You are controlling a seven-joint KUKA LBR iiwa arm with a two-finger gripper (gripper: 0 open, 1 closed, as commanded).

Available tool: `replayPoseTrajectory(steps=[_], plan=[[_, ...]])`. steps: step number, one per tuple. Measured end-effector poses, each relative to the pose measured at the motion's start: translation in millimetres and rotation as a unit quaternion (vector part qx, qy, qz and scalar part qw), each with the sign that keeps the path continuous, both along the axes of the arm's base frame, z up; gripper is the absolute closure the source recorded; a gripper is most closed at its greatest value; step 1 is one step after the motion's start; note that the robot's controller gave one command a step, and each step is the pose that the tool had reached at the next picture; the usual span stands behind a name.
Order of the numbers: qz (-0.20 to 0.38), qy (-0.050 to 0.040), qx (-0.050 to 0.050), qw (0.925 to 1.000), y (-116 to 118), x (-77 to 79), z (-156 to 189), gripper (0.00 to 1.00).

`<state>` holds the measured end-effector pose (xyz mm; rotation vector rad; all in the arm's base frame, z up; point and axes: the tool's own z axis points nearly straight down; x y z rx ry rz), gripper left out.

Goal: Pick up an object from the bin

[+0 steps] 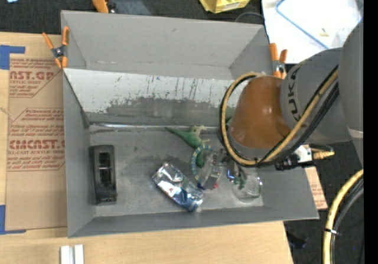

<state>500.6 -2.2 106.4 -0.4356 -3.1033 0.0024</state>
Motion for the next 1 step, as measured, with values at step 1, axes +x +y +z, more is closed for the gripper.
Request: replayPoseTrajectory(steps=[1], plan=[[-0.069,-0.0024,-0.001,0.9976,6.3,0.6,2.5,1.00]])
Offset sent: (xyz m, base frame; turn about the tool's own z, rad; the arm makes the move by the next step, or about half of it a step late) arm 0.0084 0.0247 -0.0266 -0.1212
